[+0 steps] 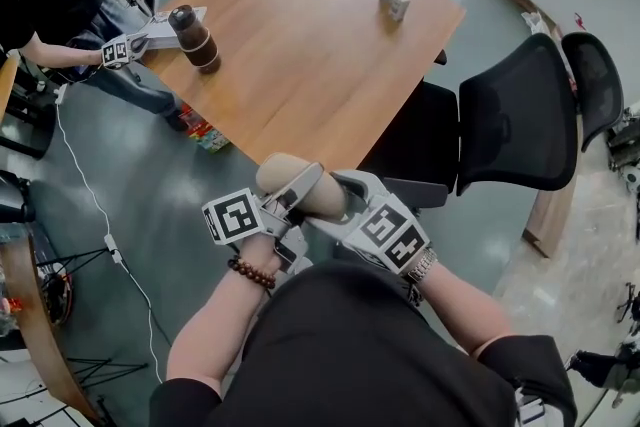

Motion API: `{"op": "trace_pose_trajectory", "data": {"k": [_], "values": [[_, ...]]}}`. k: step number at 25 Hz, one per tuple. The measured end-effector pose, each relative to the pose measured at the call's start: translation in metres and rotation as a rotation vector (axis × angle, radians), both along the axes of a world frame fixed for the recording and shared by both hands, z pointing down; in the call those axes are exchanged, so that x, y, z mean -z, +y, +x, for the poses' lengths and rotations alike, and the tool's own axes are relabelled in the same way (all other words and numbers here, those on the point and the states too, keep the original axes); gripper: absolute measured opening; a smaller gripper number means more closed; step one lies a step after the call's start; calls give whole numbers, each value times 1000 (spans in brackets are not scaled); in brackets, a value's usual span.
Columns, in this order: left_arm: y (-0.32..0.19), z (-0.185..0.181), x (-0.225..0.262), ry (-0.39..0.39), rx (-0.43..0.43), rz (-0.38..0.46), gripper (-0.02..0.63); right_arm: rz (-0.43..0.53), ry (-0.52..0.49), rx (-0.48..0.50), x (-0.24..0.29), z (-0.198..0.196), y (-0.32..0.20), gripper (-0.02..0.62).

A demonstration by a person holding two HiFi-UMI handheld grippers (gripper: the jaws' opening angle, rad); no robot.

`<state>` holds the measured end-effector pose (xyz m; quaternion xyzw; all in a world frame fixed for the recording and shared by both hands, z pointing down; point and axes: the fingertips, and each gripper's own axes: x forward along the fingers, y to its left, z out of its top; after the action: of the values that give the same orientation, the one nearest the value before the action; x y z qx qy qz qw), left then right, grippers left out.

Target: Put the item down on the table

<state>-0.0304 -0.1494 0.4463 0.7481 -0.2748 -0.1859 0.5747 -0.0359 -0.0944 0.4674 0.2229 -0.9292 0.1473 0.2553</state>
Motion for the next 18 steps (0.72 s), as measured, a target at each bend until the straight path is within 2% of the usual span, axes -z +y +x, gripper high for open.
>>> {"op": "trace_pose_trajectory", "data": {"k": [5,9,18], "values": [[-23,12,-4,-65,9,24,394,-19,-57,7,-4,14,-26,342],[-40,15,-12,-135,27,37,428,-36,-95,-6,-7,26,-47,339],[-68,1,-36,-192,117,-15,431,-77,-95,-52,-29,58,-95,334]]}}
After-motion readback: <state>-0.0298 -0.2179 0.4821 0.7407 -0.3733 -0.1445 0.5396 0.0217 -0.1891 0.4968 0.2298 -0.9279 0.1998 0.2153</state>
